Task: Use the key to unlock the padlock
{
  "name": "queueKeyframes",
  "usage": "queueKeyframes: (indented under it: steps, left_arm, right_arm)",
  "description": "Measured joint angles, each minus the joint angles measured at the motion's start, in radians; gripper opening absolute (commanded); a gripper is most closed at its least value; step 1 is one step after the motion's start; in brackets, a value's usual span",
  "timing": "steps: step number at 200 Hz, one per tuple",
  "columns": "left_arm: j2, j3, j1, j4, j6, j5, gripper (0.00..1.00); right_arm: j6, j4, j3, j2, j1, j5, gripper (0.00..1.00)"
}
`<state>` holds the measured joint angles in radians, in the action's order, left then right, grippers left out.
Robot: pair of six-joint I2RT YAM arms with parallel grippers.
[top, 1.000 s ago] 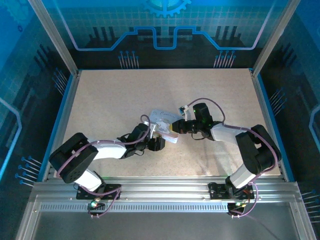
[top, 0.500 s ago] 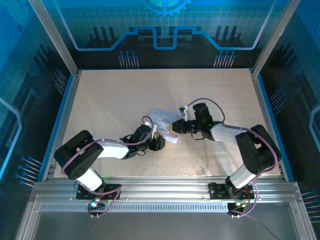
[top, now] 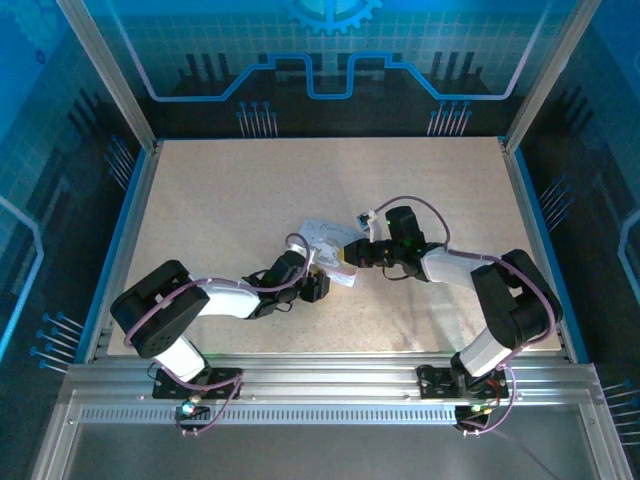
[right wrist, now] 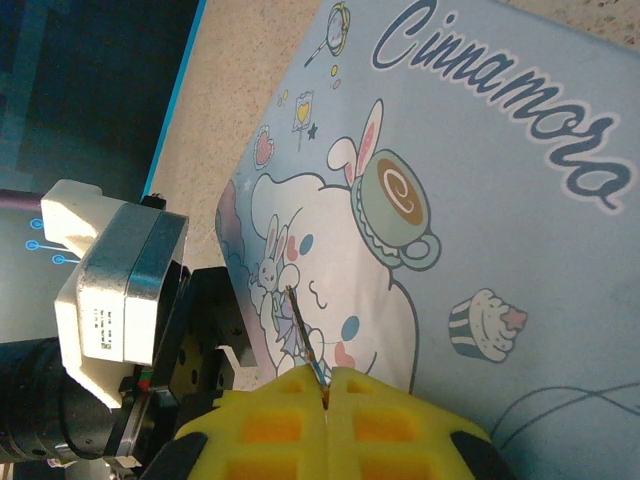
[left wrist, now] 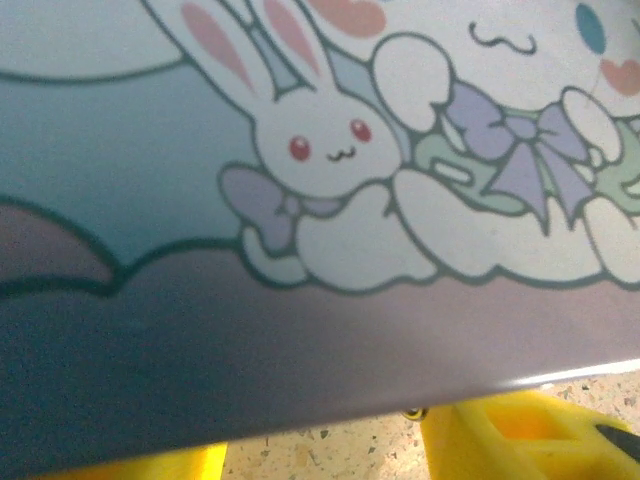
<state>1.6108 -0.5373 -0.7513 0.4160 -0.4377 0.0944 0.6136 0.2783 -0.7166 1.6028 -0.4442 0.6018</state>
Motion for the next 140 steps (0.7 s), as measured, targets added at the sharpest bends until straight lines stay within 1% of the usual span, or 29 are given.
queueKeyframes:
  steps: [32,140]
  left_arm:
    - [0.007,-0.009,-0.004,-0.008,0.0,0.011,0.46]
    - [0.029,-0.038,-0.018,-0.016,-0.001,0.008,0.46]
  right_arm:
    - [0.0,0.0,0.0,0.0,-0.001,-0.001,0.05]
    - [0.008,0.003,0.0,0.0,-0.003,-0.011,0.05]
